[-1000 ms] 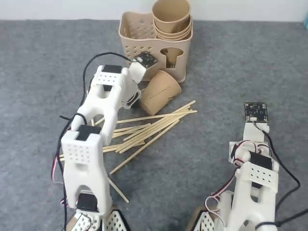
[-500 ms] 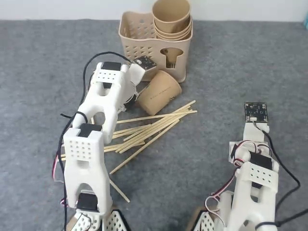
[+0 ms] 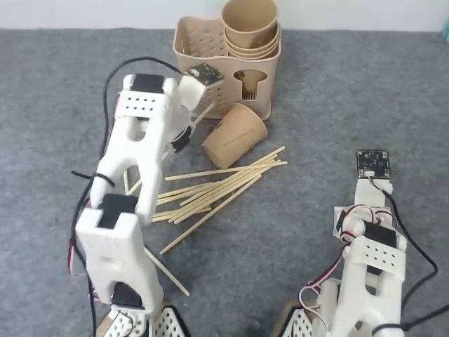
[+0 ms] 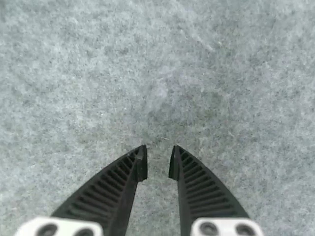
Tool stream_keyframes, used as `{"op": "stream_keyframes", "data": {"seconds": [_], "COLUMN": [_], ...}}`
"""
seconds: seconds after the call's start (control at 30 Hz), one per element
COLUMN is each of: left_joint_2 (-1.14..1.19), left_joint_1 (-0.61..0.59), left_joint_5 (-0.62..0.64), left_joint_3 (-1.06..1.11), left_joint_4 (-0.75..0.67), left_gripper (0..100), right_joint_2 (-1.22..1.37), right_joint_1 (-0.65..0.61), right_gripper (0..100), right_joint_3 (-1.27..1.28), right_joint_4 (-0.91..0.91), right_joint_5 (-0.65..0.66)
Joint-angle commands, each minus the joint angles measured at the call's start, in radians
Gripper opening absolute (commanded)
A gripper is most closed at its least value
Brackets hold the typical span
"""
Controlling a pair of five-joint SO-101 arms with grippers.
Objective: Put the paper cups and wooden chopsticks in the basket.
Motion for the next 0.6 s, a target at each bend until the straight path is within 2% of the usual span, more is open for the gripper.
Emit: {"op": "stream_keyframes", "data": {"seconds": [0.0,0.13,0.4,0.5,0.57], "left_joint_2": [-0.144,-0.255,-0.606,-0.743,-0.810], "left_joint_1": [-0.003,-0.003,-0.002,-0.002,-0.002], "left_joint_5": [-0.009,-0.009,-0.009,-0.003,0.044], "left_joint_3": [-0.024,-0.024,0.091,0.117,0.140], "left_joint_4": [0.055,0.110,0.112,0.060,-0.003], "left_gripper": [1,1,1,1,1], "right_joint_2": [-0.024,-0.024,-0.024,-0.024,-0.024], "right_joint_1": [-0.005,-0.005,-0.005,-0.005,-0.005], "right_gripper": [9.5,9.5,9.5,9.5,9.5], "right_joint_3": [-0.009,-0.009,-0.009,-0.009,-0.009], "right_joint_4": [-0.018,-0.018,-0.018,-0.018,-0.018], "right_joint_5": [0.020,0.020,0.020,0.020,0.020]}}
